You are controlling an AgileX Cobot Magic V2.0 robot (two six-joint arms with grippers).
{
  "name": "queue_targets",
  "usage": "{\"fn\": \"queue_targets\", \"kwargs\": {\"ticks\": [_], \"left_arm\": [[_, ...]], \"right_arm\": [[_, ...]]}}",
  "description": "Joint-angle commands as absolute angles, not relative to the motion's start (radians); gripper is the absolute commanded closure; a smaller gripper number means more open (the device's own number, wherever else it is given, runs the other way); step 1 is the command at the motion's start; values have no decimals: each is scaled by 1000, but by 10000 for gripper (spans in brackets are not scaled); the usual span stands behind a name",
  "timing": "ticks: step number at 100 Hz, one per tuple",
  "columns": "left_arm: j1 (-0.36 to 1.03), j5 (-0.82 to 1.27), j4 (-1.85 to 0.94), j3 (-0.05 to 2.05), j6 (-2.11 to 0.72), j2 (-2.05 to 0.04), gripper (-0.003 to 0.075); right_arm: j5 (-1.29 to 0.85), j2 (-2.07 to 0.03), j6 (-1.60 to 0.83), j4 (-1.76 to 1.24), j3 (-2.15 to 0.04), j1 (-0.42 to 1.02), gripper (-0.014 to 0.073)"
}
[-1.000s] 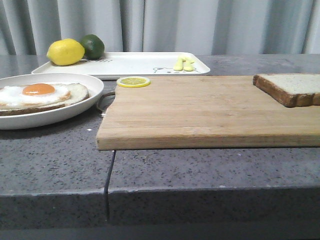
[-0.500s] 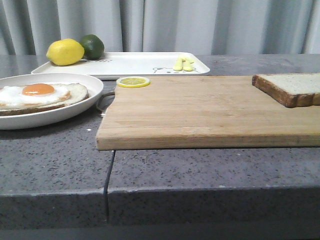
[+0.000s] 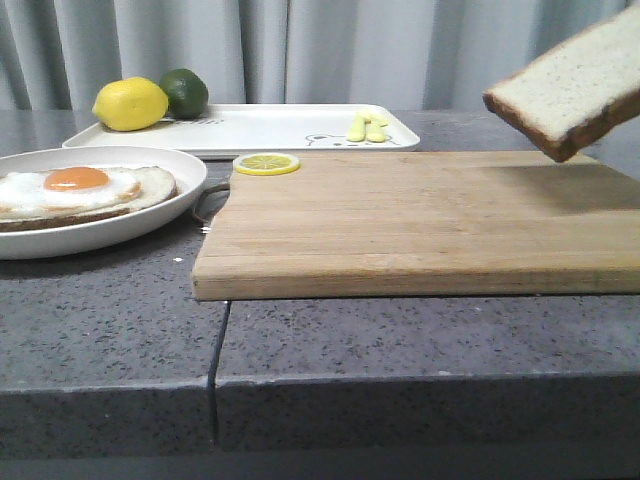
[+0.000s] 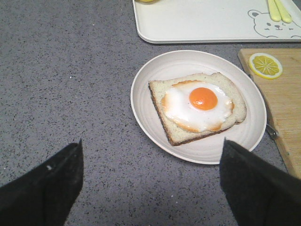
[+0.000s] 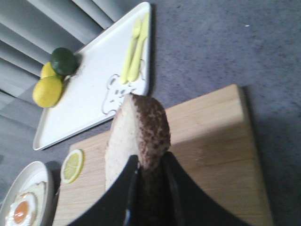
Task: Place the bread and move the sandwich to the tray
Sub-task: 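Lift the bread slice and carry it toward the egg plate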
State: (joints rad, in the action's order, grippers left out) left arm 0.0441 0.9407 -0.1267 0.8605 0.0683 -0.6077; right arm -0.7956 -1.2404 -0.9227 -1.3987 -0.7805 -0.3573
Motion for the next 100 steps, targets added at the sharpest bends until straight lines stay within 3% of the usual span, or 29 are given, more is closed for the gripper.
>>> {"fn": "queue_targets", "kwargs": {"ticks": [1, 23, 59, 100], "left_arm": [[49, 880, -139, 894, 69, -617, 165], [49, 880, -139, 894, 69, -617, 165], [49, 880, -139, 894, 69, -617, 165], [49, 880, -139, 894, 69, -617, 165]], "right_arm": [[-832, -1176, -902, -1485, -806, -317, 652], [-775, -1158, -891, -1674, -808, -130, 652], [-374, -1181, -966, -1882, -830, 278, 652], [-354, -1413, -916, -1882, -1043, 466, 652]]}}
